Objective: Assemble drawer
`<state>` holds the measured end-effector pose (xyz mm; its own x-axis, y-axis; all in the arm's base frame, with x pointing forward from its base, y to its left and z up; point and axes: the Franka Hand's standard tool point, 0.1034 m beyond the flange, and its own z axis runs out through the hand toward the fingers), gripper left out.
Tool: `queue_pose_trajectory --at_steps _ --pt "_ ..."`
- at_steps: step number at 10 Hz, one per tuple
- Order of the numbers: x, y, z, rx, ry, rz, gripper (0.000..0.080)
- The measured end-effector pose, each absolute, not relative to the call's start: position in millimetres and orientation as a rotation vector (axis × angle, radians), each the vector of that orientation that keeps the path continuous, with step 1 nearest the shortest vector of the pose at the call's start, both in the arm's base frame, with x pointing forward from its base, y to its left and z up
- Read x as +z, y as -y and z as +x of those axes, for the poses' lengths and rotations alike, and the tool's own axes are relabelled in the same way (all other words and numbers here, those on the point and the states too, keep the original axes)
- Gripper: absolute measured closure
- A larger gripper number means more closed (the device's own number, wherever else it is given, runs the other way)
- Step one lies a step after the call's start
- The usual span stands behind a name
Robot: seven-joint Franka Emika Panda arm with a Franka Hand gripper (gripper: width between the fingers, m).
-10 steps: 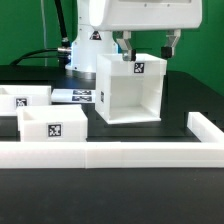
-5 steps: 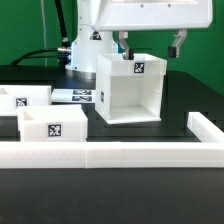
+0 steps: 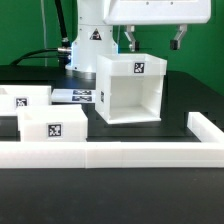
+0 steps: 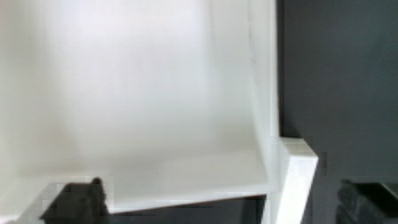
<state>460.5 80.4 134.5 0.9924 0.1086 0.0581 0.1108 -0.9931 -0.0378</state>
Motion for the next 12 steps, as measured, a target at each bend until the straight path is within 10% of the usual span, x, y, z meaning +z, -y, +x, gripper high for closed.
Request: queue_pose_trajectory --at_steps 9,11,12 --pt "105.0 -99 413 -0.091 0.130 -3.087 0.0150" --pt "103.2 -99 412 -0.085 0.128 -3.087 0.0395" --pt "103.2 -99 412 -0.085 0.129 -3.087 0.0395"
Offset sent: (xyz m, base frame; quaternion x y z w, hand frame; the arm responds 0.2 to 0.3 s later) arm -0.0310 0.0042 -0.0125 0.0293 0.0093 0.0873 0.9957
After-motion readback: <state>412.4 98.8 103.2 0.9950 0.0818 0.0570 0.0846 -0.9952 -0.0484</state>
